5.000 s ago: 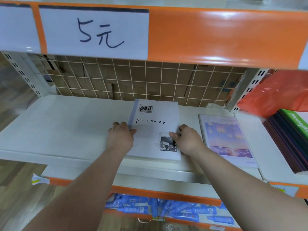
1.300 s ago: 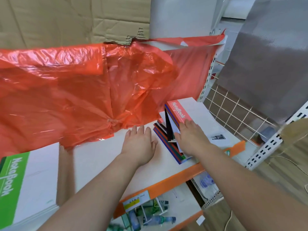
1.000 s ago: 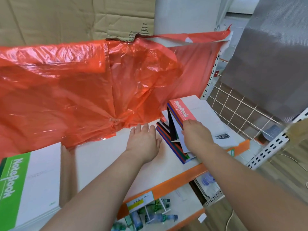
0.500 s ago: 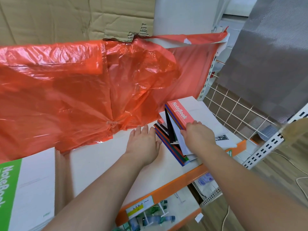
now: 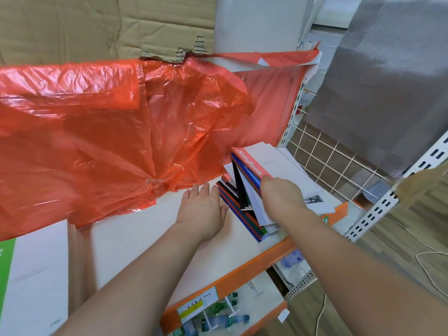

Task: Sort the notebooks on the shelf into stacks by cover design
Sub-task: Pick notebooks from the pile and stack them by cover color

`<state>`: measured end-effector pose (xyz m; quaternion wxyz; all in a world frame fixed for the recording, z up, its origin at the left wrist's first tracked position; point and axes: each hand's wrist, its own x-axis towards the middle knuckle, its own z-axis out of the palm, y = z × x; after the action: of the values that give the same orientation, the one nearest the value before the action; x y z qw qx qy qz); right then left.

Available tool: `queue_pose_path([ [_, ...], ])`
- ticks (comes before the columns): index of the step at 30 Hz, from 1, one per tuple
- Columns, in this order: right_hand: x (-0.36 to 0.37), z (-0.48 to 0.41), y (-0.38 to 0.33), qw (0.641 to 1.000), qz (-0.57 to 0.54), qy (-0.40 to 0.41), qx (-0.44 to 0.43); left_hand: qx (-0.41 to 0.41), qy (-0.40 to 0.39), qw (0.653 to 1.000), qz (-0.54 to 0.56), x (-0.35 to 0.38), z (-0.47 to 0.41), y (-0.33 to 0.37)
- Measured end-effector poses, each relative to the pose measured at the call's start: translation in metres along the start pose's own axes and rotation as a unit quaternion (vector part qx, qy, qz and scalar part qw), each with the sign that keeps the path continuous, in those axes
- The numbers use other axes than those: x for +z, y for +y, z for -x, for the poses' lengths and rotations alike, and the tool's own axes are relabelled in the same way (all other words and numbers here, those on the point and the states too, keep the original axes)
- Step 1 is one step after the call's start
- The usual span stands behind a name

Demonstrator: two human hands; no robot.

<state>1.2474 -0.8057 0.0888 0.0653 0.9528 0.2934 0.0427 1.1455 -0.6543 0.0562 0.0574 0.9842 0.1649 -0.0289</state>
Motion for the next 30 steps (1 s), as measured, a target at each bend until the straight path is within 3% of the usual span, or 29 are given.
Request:
queue_pose_path([
  [4, -0.001, 0.002, 0.001, 1.0, -0.003, 0.006, 0.0, 0.001, 0.007, 1.0, -0.001, 0.0, 0.0, 0.0],
  [6, -0.003, 0.004, 0.001, 0.999, -0.007, 0.05, -0.006, 0.0, 0.029, 0.999, 0.035, -0.002, 0.002, 0.001],
  [9, -0.006, 0.005, -0.009, 0.988, -0.016, 0.149, -0.039, -0.07, 0.073, 0.965, 0.241, -0.011, 0.005, 0.004],
  [10, -0.007, 0.007, -0.015, 0.987, -0.021, 0.151, -0.058, -0.108, 0.073, 0.927, 0.353, -0.014, 0.004, 0.004],
  [12, -0.007, 0.016, -0.029, 0.98, -0.037, 0.166, -0.106, -0.168, 0.025, 0.786, 0.594, -0.019, 0.0, 0.005],
  [14, -0.007, 0.024, -0.041, 0.969, -0.043, 0.175, -0.167, -0.178, -0.029, 0.664, 0.726, -0.016, -0.004, 0.005],
  [16, -0.003, 0.032, -0.051, 0.96, -0.065, 0.155, -0.222, -0.189, 0.008, 0.619, 0.762, -0.011, -0.006, 0.006],
  [18, -0.002, 0.035, -0.051, 0.96, -0.127, 0.095, -0.231, -0.216, 0.048, 0.622, 0.751, -0.006, -0.006, 0.004],
  [21, 0.0, 0.023, -0.035, 0.974, -0.16, 0.093, -0.131, -0.237, 0.052, 0.658, 0.713, -0.002, -0.003, -0.003],
  [24, 0.01, 0.002, -0.011, 0.998, -0.048, 0.036, -0.011, -0.241, 0.052, 0.668, 0.702, 0.002, -0.001, -0.015],
  [26, 0.02, -0.006, -0.002, 0.999, 0.012, -0.012, 0.026, -0.238, 0.055, 0.679, 0.693, 0.005, -0.001, -0.021],
  [30, 0.026, -0.011, 0.002, 1.0, -0.012, -0.016, 0.017, -0.226, 0.049, 0.696, 0.68, 0.005, 0.001, -0.025],
])
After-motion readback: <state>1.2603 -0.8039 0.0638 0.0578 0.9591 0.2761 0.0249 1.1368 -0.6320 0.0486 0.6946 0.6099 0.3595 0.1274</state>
